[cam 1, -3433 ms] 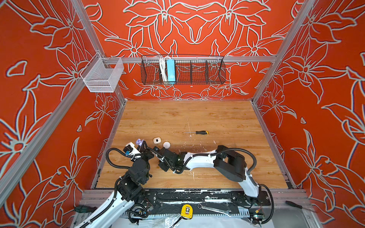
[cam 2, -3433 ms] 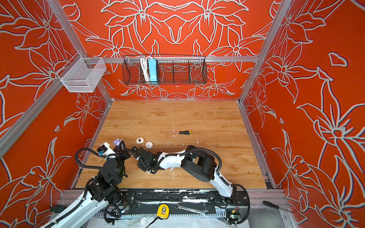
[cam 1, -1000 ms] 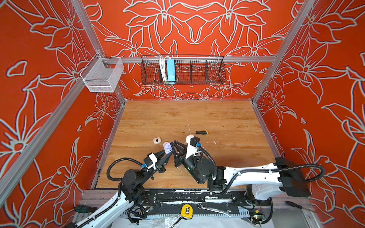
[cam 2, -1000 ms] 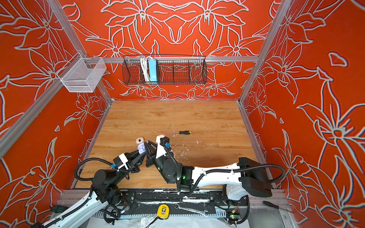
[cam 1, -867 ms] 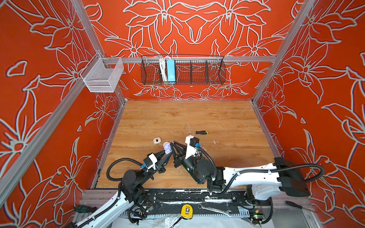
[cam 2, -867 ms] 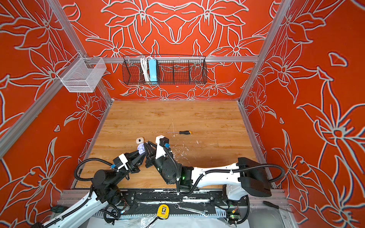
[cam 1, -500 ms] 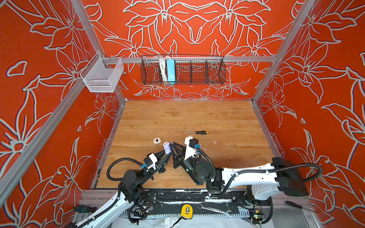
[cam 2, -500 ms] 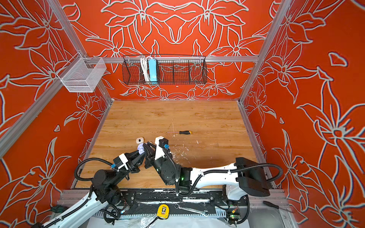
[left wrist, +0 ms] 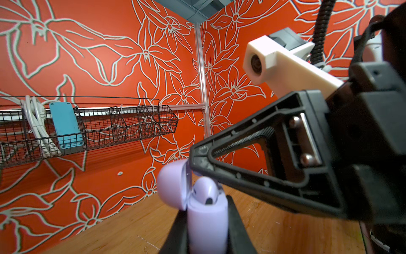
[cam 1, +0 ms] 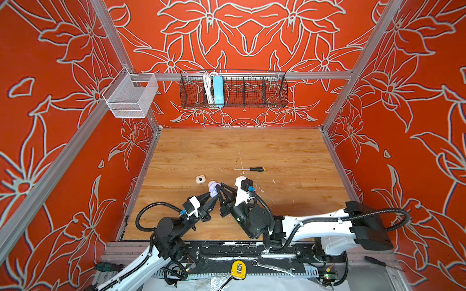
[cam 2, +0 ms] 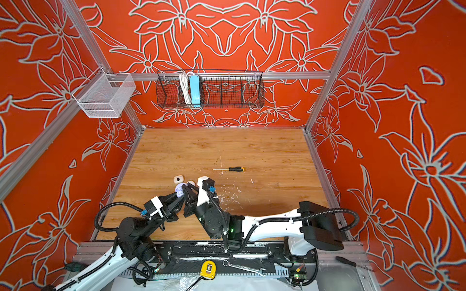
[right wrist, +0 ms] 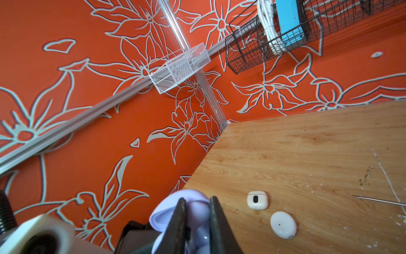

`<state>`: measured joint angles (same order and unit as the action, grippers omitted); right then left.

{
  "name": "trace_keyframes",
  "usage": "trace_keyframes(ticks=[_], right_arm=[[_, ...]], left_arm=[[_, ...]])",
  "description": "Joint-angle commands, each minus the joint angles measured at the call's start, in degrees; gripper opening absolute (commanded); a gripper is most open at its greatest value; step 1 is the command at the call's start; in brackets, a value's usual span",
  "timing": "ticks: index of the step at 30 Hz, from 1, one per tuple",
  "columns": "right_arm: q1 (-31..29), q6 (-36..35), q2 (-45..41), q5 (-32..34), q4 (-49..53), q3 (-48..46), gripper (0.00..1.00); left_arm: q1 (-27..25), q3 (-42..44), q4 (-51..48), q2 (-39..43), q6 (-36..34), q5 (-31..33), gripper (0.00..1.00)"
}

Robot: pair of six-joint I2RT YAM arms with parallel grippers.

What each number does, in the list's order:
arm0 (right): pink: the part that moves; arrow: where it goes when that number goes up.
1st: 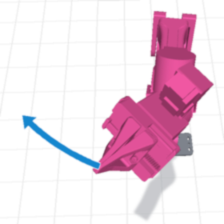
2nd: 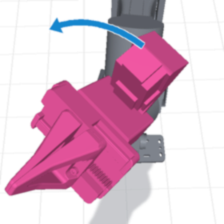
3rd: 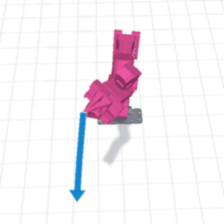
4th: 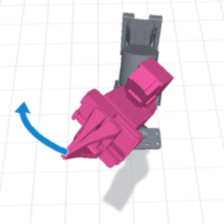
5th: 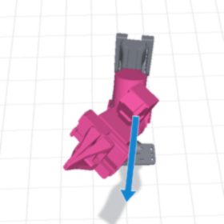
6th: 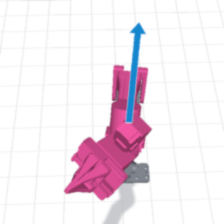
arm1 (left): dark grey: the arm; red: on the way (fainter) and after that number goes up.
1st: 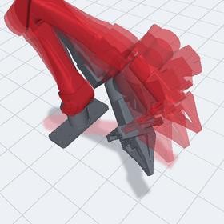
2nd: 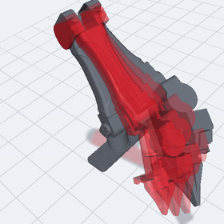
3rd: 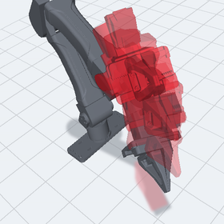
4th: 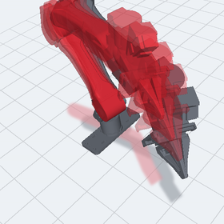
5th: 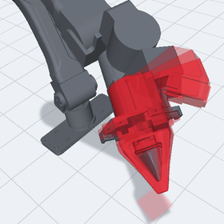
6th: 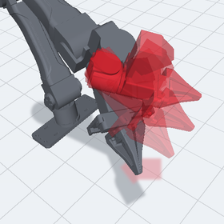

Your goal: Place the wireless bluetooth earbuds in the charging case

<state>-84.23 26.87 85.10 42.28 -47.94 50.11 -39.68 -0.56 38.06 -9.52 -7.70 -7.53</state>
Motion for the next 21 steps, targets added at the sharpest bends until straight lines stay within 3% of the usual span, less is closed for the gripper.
trace_keyframes(ticks=[1, 3, 9, 14, 21], right_arm=[[-1.2, 0.91, 0.72, 0.48, 2.33, 0.25, 0.14], [-1.29, 0.65, 0.69, 0.43, 2.42, 0.36, 0.22], [-1.56, -0.15, 0.32, 0.51, 2.29, 0.29, 0.28], [-1.73, -1.65, -1.15, 0.95, 1.36, -0.71, 0.4], [-1.82, -4.06, -8.1, 3.79, 4.06, -3.38, 0.42]], left_arm=[[-0.05, 1.26, 3.6, 1.17, -0.04, 2.34, 0.0], [-0.05, 1.26, 3.61, 1.33, -0.03, 2.43, 0.0], [-0.05, 1.25, 3.25, 1.78, -0.03, 2.8, 0.0], [-0.04, 1.26, 3.16, 1.7, -0.04, 3.13, 0.0], [-0.11, 0.36, 1.46, 0.9, -0.1, 3.14, 0.0]])
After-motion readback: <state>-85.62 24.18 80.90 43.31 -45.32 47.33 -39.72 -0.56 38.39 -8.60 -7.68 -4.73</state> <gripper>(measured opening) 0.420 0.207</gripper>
